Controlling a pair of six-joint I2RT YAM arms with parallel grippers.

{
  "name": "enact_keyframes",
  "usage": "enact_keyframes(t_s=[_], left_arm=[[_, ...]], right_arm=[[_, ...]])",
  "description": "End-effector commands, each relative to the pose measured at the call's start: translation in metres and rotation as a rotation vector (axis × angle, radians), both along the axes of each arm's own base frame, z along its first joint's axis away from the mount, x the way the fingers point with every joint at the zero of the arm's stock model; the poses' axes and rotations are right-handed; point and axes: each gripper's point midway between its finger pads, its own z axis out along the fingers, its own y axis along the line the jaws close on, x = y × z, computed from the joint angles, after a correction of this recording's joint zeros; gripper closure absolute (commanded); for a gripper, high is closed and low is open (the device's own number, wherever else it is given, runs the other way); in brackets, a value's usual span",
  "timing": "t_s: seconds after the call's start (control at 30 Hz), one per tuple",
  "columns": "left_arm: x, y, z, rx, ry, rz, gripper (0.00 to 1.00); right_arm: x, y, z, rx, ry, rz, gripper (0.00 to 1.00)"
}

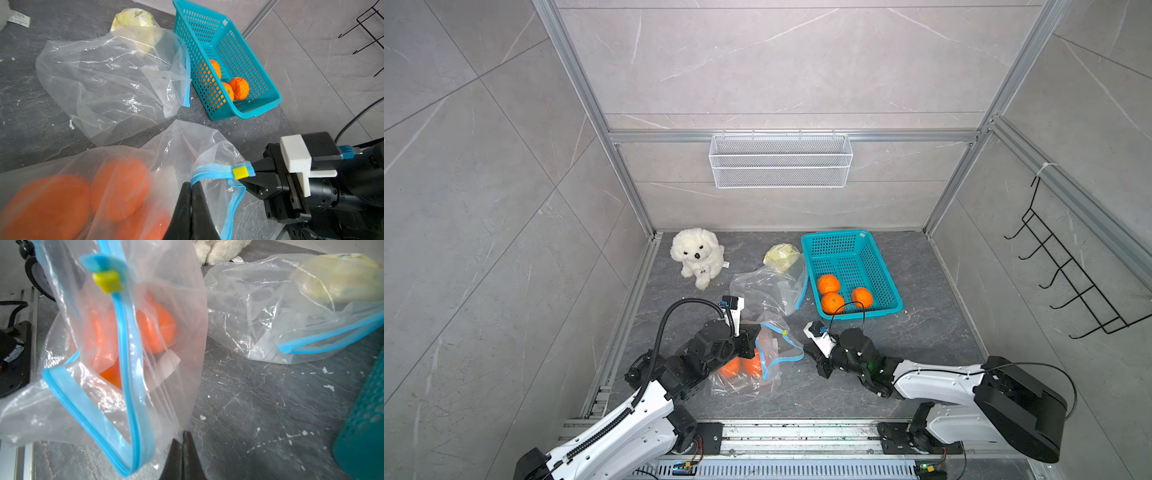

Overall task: Open the zip-top bag and take out the orange
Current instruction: Open the zipper of the food storage bag at the center of the board, then pick up the orange from the zipper food storage bag.

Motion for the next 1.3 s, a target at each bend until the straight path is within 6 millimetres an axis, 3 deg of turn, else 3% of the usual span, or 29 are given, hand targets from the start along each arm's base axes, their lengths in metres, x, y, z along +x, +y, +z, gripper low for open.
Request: enact_keyframes(t_s=[0.0,0.03,0.13,0.17,0.2,0.27,0.33,0.5,0.57,0.6,0.67,0.8,1.0,1.07,1.13,1.17,1.27], left_arm=[[0.005,-0.017,0.011,-0.074,0.007,-0.040,1.00],[0.007,-0.020,0.008,-0.074,0.014,-0.041,1.00],[0.011,-0.028,0.006,-0.085,0.027,-0.054,1.00],[0.012,-0.030,0.005,-0.091,0.028,-0.059,1.00],[0.012,-0.032,0.006,-0.098,0.027,-0.064,1.00],[0.014,-0.037,0.006,-0.097,0.034,-0.074,1.00],[0.014,-0.042,0.006,-0.102,0.045,-0.092,1.00],[0.018,-0.049,0.010,-0.112,0.046,-0.107,1.00],[0.019,-0.050,0.010,-0.114,0.046,-0.107,1.00],[0.020,-0.051,0.011,-0.115,0.045,-0.108,1.00],[0.019,-0.054,0.012,-0.115,0.051,-0.121,1.00],[0.016,-0.056,0.018,-0.136,0.048,-0.142,1.00],[0.005,-0.054,0.027,-0.149,0.034,-0.182,1.00],[0.002,-0.045,0.025,-0.119,0.022,-0.167,0.86],[0.001,-0.030,0.025,-0.092,-0.005,-0.112,0.58],[0.002,-0.020,0.025,-0.078,-0.019,-0.075,0.49],[0.003,0.014,0.016,-0.015,-0.026,0.065,0.46]], right_arm=[[-0.004,-0.006,0.011,0.025,-0.014,-0.019,0.84],[-0.004,-0.003,0.026,0.059,-0.043,-0.009,0.78],[-0.006,0.004,0.071,0.173,-0.133,0.028,0.37],[0.000,0.003,0.084,0.212,-0.160,-0.002,0.02],[0.007,0.001,0.092,0.224,-0.171,-0.044,0.01],[0.020,0.002,0.093,0.137,-0.173,-0.080,0.01],[0.011,0.014,0.085,0.063,-0.108,0.011,0.05],[-0.023,0.048,0.081,0.068,0.072,0.204,0.47],[-0.028,0.055,0.069,0.041,0.113,0.224,0.68],[-0.029,0.057,0.064,0.033,0.125,0.226,0.72],[-0.030,0.063,0.047,0.010,0.137,0.232,0.75],[-0.006,0.058,0.017,-0.107,0.100,0.128,0.77],[0.013,0.065,-0.007,-0.192,0.088,0.084,0.76],[0.013,0.066,-0.014,-0.194,0.078,0.091,0.76],[0.011,0.067,-0.015,-0.180,0.069,0.107,0.77],[0.011,0.068,-0.015,-0.175,0.066,0.111,0.77],[0.012,0.065,-0.013,-0.191,0.052,0.107,0.77]])
